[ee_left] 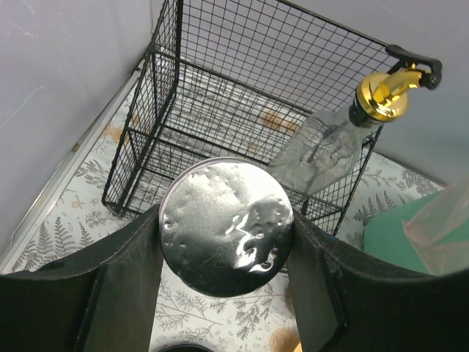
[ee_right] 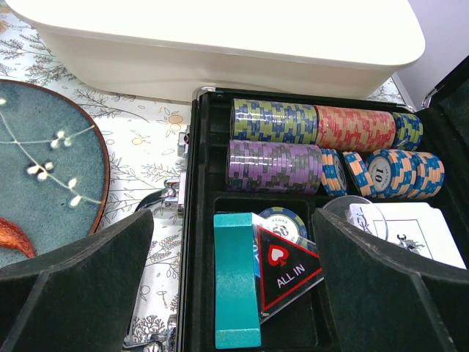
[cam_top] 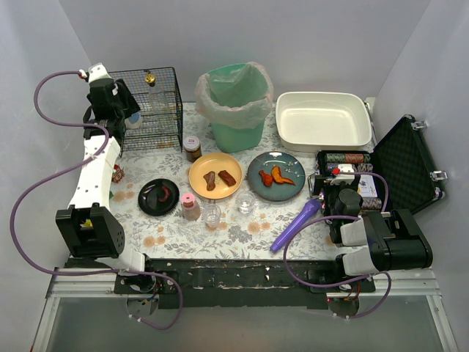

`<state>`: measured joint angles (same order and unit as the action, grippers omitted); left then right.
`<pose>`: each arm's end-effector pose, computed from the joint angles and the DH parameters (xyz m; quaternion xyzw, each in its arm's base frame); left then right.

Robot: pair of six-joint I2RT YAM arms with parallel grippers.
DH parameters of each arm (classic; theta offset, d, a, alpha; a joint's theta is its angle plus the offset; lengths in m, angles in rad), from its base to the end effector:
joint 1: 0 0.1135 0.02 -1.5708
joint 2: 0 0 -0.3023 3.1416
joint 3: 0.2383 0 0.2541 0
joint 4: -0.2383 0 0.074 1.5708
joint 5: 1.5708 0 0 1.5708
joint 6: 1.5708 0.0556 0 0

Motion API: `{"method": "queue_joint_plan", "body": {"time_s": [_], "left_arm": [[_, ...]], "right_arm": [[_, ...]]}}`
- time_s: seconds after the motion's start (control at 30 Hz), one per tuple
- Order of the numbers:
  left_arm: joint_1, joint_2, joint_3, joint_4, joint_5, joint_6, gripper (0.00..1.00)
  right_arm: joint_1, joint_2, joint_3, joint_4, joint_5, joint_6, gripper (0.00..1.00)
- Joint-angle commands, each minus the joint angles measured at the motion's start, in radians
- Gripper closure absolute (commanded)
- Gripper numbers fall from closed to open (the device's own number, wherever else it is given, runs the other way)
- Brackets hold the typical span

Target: Clear the kitchen counter

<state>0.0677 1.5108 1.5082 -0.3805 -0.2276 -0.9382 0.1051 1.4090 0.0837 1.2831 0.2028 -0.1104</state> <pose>0.3661 0.0374 0.4267 -0.4526 0.6908 -0.1491 0.5438 0.2178 0.0117 0.1815 -0.0076 0.7215 -0.0749 0.6883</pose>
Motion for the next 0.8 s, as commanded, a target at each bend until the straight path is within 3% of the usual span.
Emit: {"method": "queue_joint_plan", "body": {"time_s": [0.0,0.33,0.77], "left_arm": [[0.032,0.046,0.093,0.084,0.011,-0.017,1.0],[0.057,0.166,0.173,0.212,0.088,-0.004,1.0],[0.057,0.276,0.261,0.224,0.166,0.003,1.0]], "right_arm": [[0.004,0.004,-0.001,0.065,0.009,-0.014,0.02],[0.004,0.004,-0.001,0.065,0.01,-0.011,0.02],[0.004,0.004,-0.001,0.064,0.01,-0.014,0.02]]}}
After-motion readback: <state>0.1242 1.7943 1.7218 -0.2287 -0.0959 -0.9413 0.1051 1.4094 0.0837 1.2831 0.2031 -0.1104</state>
